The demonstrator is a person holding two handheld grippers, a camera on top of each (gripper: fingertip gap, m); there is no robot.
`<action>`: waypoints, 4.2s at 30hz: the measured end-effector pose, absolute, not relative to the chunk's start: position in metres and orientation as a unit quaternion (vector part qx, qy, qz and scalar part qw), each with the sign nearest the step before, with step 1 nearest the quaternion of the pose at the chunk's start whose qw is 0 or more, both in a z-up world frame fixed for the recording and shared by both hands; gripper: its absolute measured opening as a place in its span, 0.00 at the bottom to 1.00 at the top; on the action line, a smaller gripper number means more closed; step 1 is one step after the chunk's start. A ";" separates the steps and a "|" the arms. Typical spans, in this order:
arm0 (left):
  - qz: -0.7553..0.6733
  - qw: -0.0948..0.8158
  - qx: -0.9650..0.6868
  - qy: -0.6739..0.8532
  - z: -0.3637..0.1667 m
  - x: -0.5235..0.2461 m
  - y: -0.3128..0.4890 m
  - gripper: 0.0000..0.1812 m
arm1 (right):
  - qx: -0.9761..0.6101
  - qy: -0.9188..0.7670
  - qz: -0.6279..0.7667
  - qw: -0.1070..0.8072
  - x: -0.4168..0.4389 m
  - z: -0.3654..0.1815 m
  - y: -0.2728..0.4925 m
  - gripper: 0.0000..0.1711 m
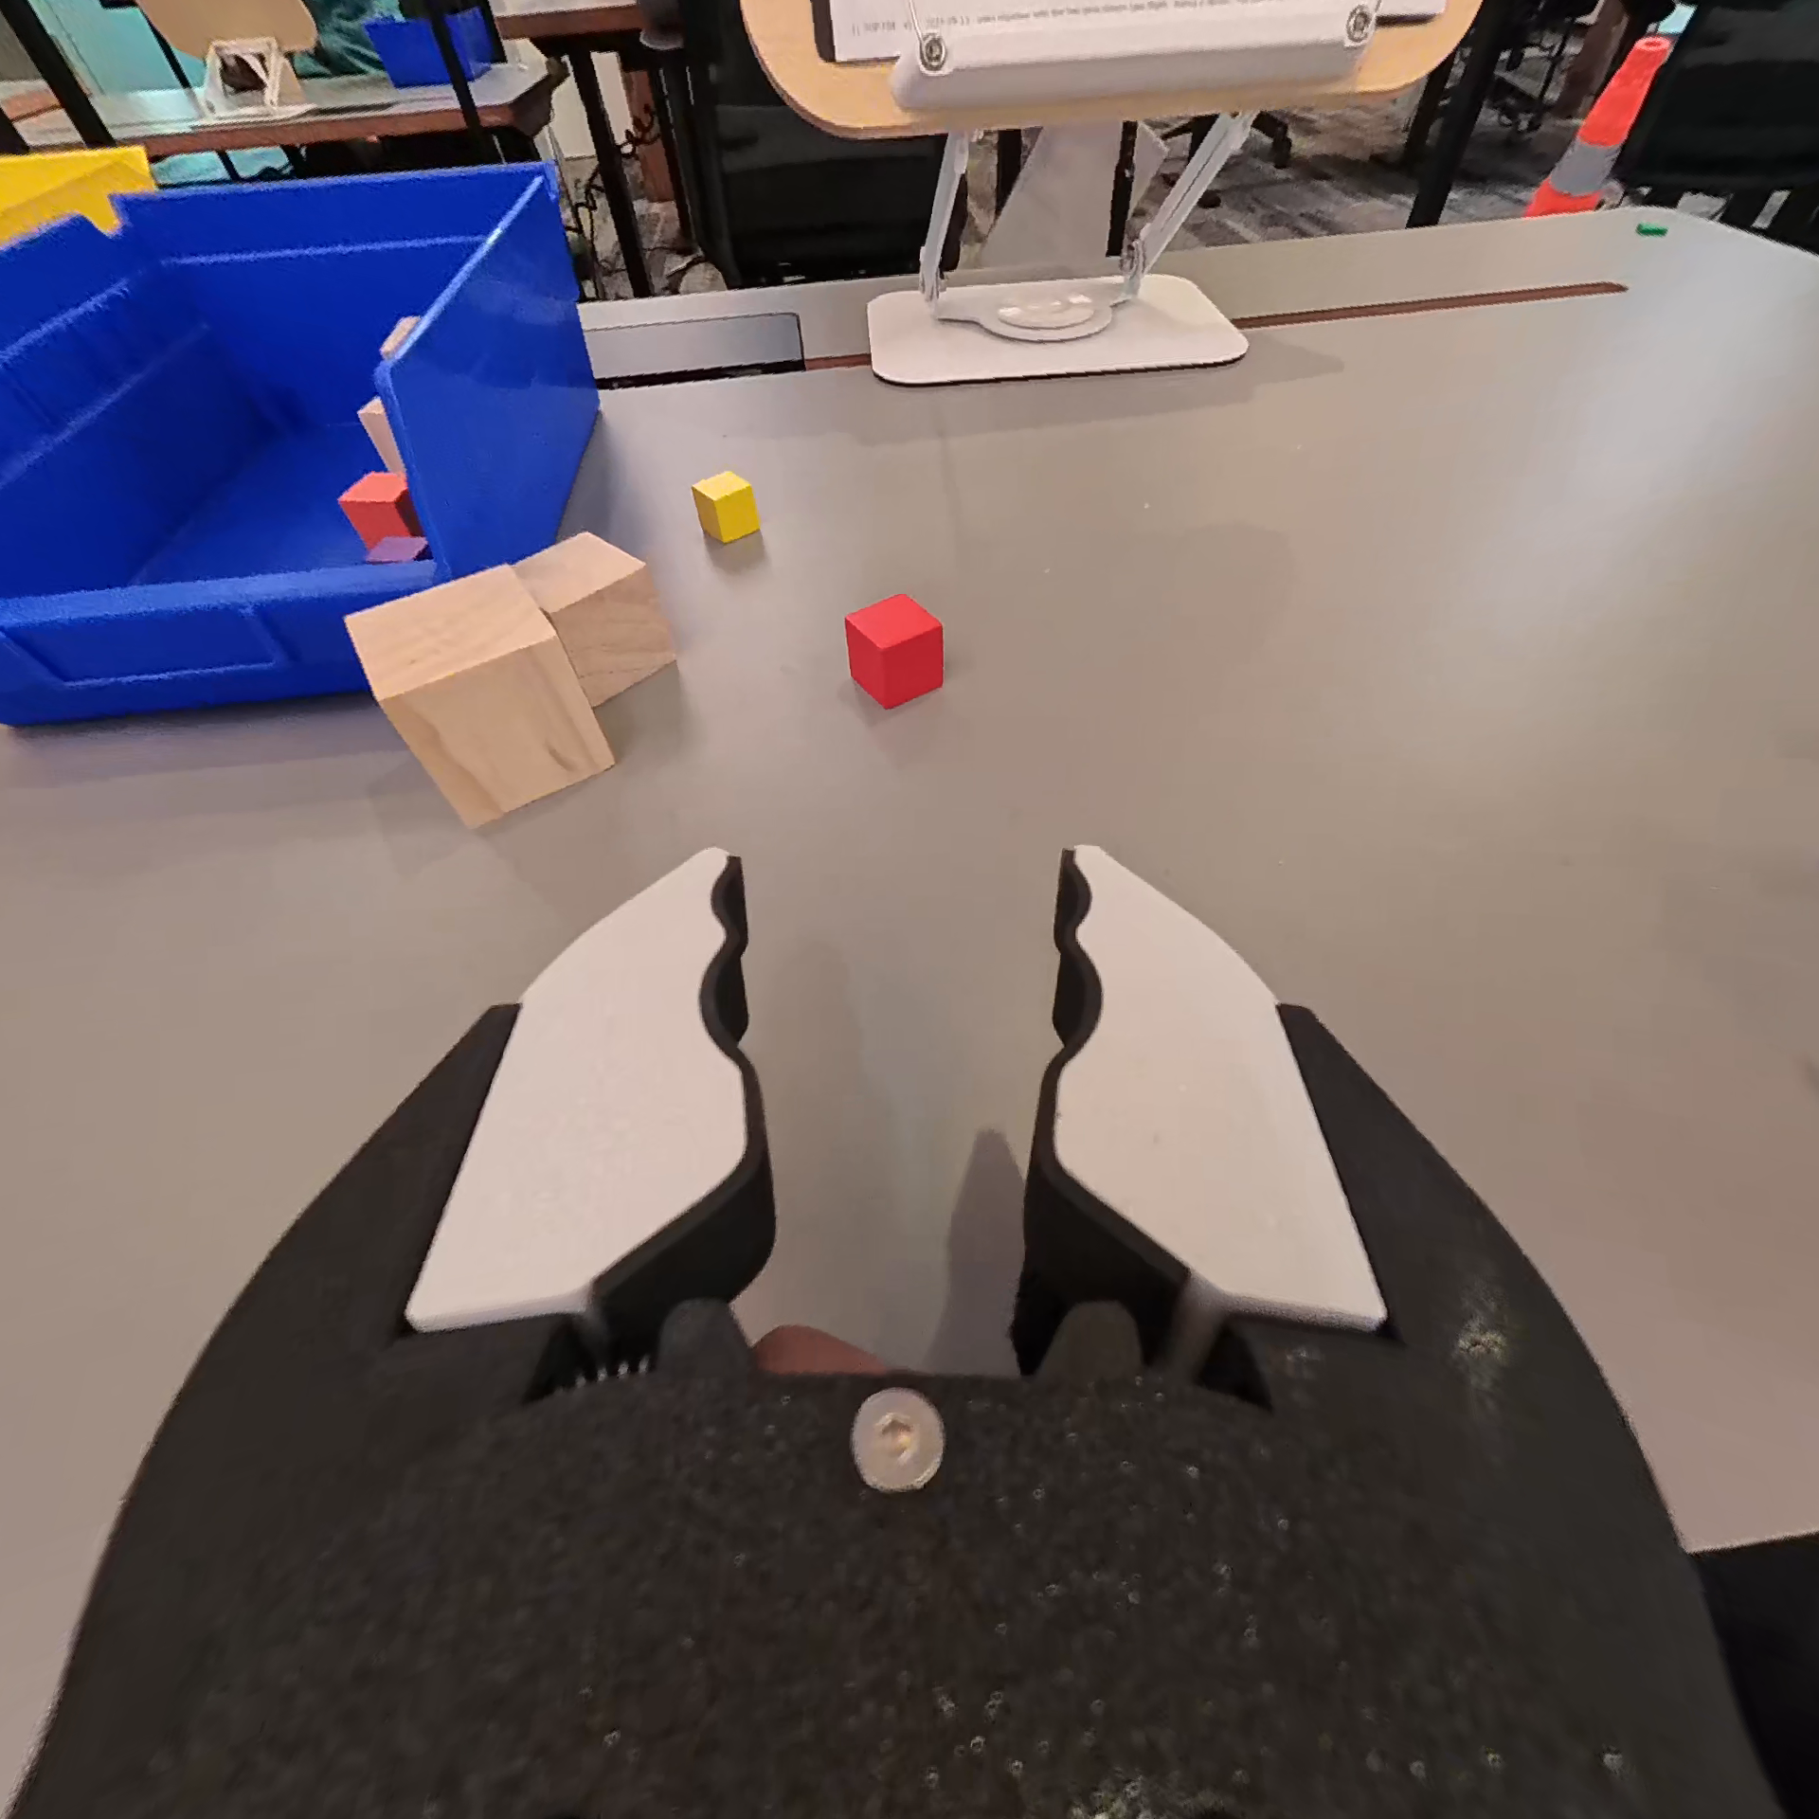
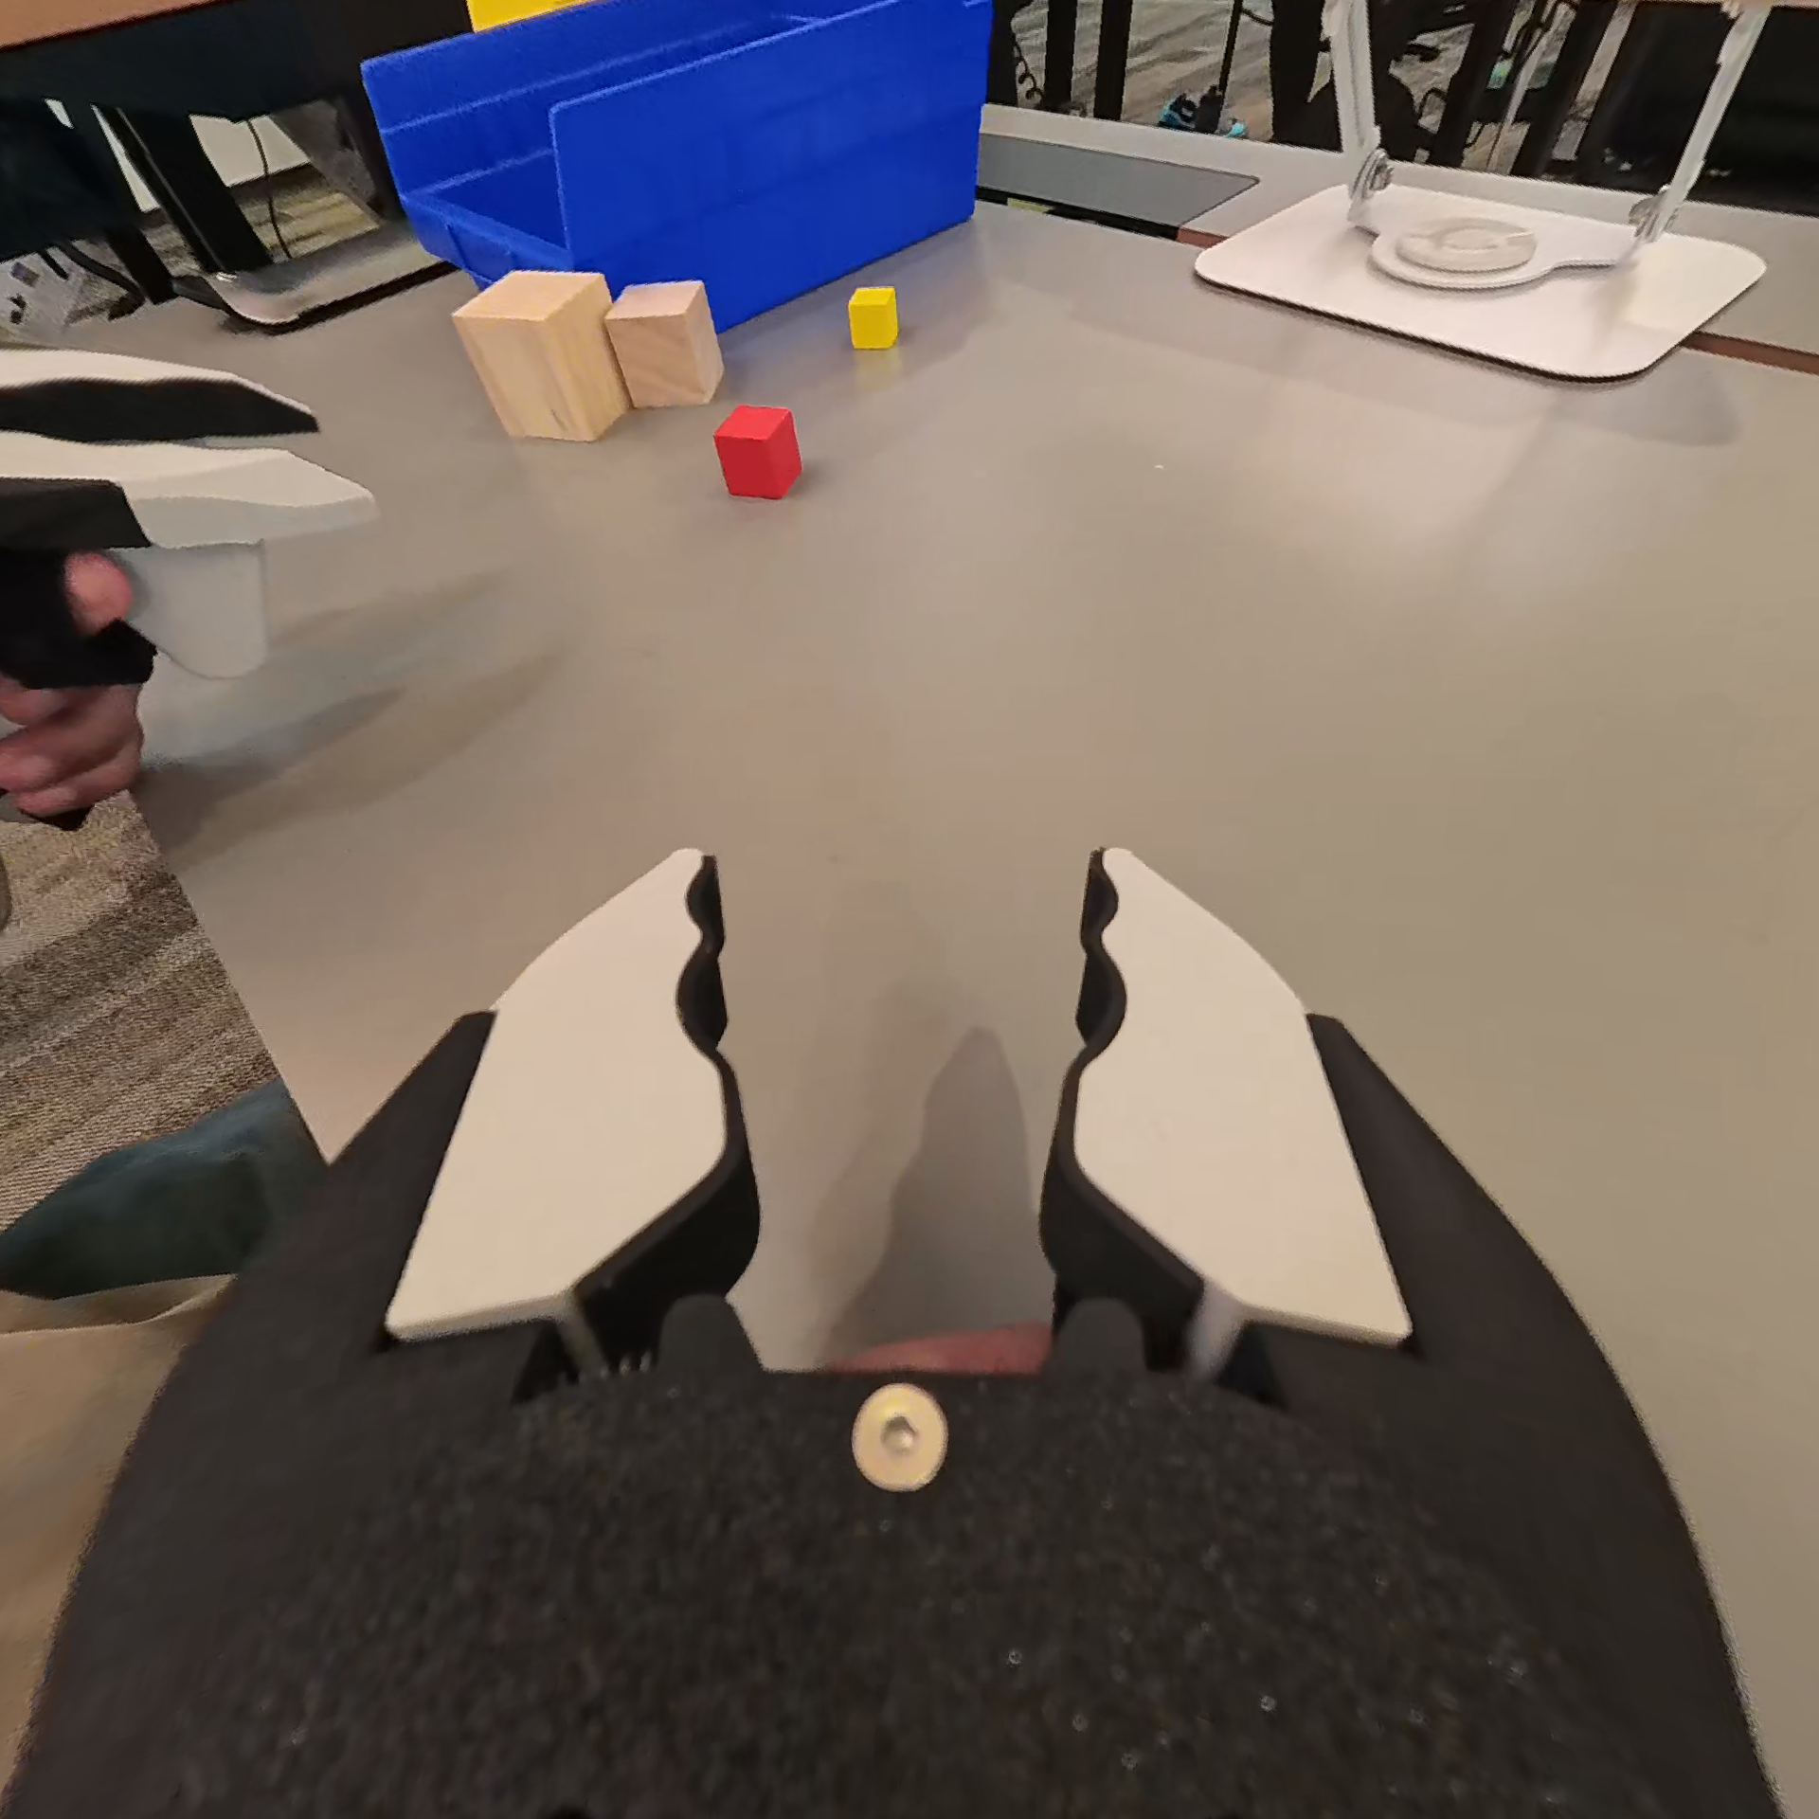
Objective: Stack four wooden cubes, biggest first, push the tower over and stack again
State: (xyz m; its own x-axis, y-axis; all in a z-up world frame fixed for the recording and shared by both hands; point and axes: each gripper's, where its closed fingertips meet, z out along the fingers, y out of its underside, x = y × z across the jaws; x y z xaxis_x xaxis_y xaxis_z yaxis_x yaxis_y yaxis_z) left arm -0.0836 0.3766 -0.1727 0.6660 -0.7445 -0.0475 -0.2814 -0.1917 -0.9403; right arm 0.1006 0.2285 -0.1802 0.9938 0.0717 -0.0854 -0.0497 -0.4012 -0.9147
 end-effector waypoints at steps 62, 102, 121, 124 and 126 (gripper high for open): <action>-0.316 0.285 -0.551 0.718 -0.169 0.085 0.366 0.39 | -0.846 0.000 0.071 0.529 0.114 -0.187 0.221 0.37; -0.252 0.474 -0.588 0.605 -0.150 -0.043 0.383 0.48 | -0.852 -0.006 0.086 0.516 0.109 -0.191 0.219 0.36; 0.027 0.196 -0.625 0.755 -0.195 -0.021 0.544 0.42 | -0.858 -0.020 0.090 0.506 0.104 -0.194 0.218 0.36; 0.072 0.168 -0.626 0.758 -0.205 -0.024 0.545 0.49 | -0.858 -0.021 0.091 0.506 0.103 -0.194 0.218 0.35; 0.095 0.174 -0.628 0.753 -0.206 -0.024 0.545 0.50 | -0.858 -0.022 0.093 0.505 0.103 -0.194 0.218 0.35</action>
State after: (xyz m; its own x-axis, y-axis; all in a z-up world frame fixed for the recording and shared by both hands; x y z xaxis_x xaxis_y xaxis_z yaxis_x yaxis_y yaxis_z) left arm -0.0240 0.5453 -0.2057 -0.1508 -0.9121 -0.3813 -0.9782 0.1933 -0.0755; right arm 0.1030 0.2180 -0.1942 0.9816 0.1317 -0.1381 -0.0569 -0.4887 -0.8706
